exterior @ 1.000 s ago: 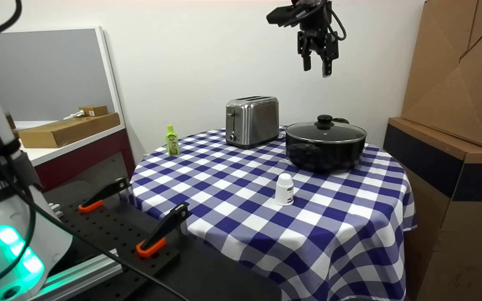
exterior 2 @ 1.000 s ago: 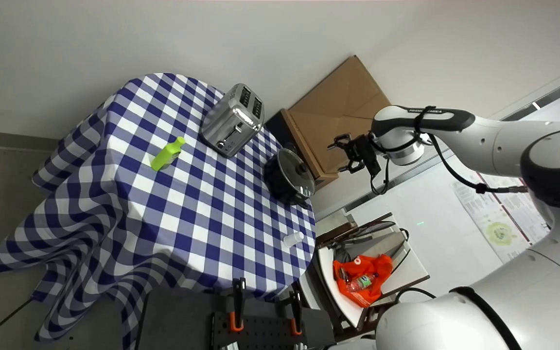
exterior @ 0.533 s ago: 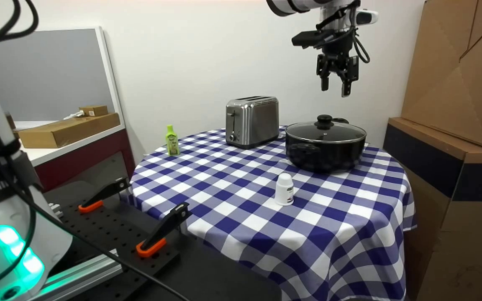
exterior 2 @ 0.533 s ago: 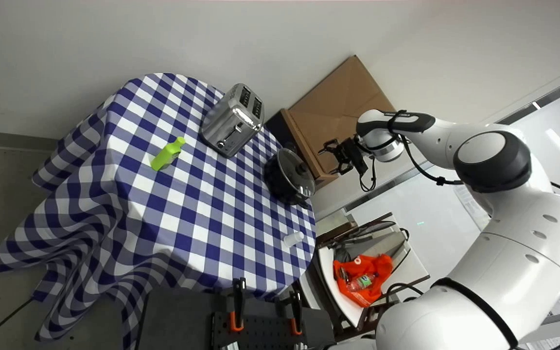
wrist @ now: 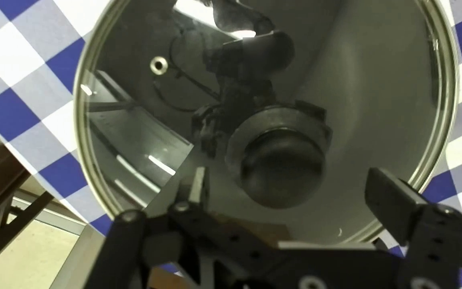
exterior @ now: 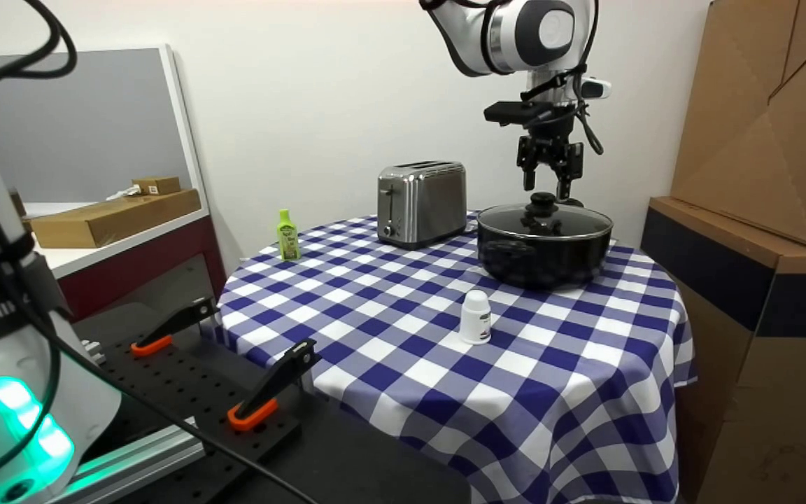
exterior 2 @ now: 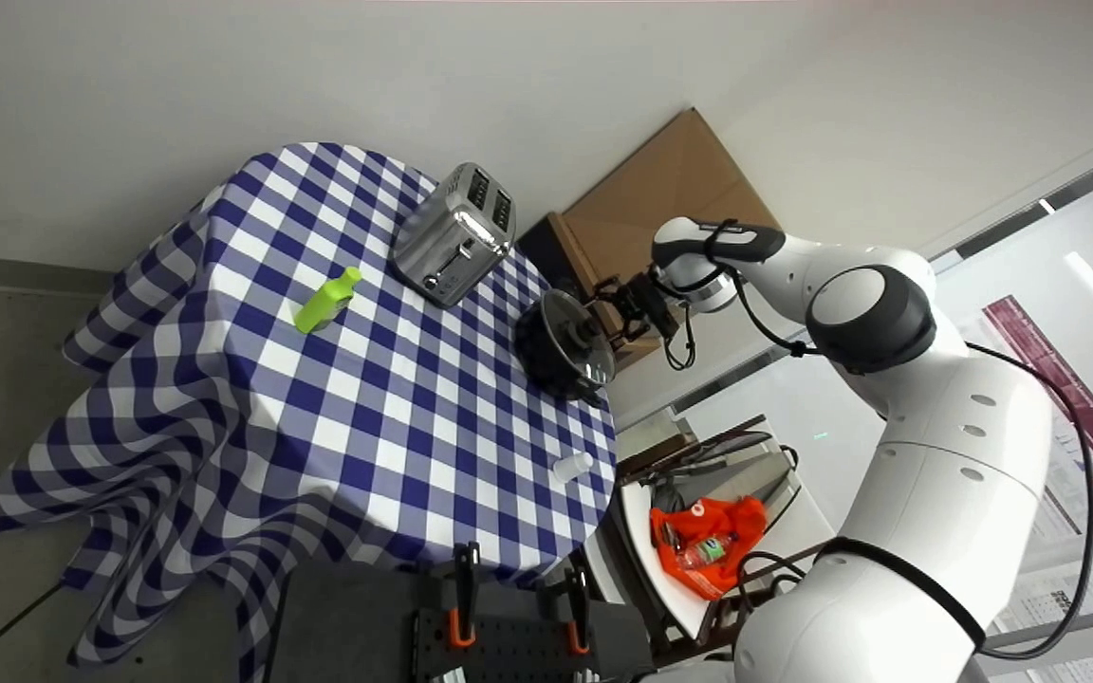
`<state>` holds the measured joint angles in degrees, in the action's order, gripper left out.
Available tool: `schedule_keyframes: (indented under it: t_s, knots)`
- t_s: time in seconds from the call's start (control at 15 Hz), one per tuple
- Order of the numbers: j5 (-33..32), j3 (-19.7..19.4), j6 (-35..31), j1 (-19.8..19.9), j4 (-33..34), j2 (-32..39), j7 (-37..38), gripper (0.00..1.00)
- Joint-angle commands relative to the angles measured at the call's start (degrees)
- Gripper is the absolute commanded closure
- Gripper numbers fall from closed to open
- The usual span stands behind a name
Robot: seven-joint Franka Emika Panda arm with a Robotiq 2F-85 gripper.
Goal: Remove the lid from the pot
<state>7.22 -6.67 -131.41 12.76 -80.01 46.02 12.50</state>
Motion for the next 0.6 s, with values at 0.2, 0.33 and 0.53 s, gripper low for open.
schedule_keyframes:
  t_s: [0.2, 0.33, 0.53]
  knots:
    - [-1.73, -0.14, 3.59, -1.18, 5.14, 3.00, -2.28, 0.56]
    - [-2.02, 0.16, 3.72, -1.23, 4.05, 0.84, -3.40, 0.72]
    - [-1.74, 0.90, 4.28, -1.45, 0.77, -3.98, -5.50, 0.75]
